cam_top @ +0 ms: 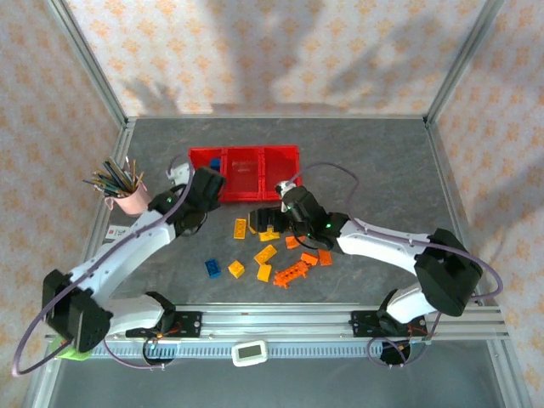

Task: Sort the legos into containers by color
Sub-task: Place the lego in the container.

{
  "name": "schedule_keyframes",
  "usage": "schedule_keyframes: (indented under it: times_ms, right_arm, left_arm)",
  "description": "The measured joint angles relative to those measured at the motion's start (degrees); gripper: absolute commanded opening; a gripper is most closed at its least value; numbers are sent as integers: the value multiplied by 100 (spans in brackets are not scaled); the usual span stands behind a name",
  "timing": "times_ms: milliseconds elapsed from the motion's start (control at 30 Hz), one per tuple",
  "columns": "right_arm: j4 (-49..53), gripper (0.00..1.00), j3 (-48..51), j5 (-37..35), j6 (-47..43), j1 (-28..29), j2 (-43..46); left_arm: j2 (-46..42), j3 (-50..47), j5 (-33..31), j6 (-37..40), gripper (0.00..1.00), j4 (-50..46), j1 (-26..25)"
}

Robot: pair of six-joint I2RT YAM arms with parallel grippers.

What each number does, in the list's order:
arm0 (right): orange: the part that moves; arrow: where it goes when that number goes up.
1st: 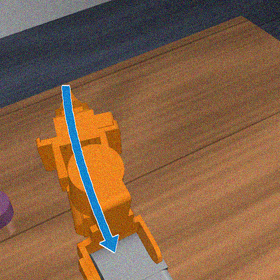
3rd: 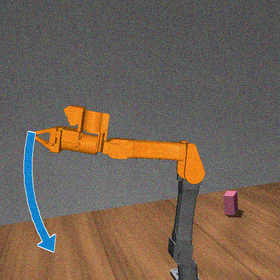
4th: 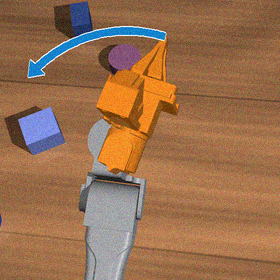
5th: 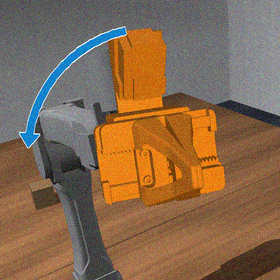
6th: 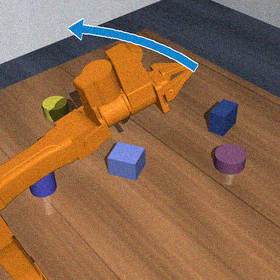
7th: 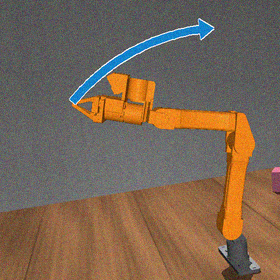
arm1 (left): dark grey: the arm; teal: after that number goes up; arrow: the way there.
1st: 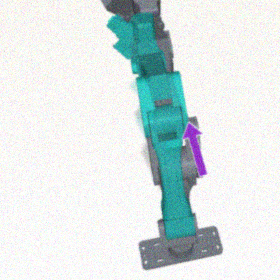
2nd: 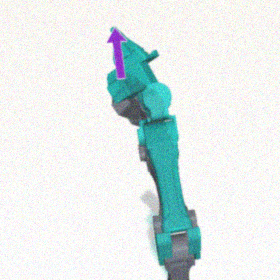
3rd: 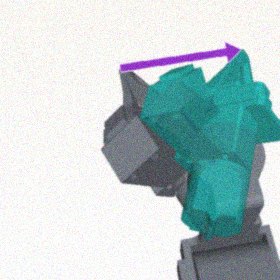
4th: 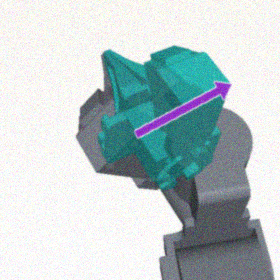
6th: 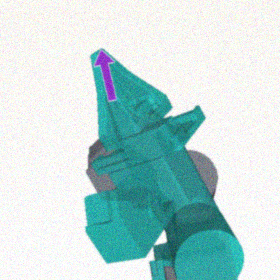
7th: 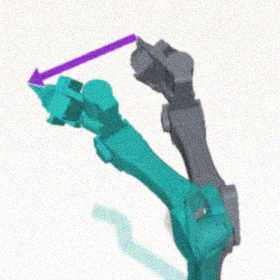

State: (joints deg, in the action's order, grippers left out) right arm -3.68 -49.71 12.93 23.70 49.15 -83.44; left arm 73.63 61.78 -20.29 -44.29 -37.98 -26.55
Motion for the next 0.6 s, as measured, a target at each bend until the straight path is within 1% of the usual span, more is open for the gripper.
schedule_keyframes:
  times_ms: [167, 400, 500, 600]
  right_arm:
    - [-17, 100, -76, -184, -59, -46, -94]
    - [-20, 100, -76, -476, -61, -98, -138]
    - [-20, 100, -76, -555, -63, -109, -136]
    - [-20, 100, -76, -586, -63, -109, -136]
  left_arm:
    - [1154, 680, 245, 737, 31, 627, 531]
    - [2918, 1768, 479, 1309, 32, 942, 839]
    - [3353, 2055, 476, 1440, 33, 953, 942]
    - [3447, 2081, 461, 1506, 34, 1008, 1058]
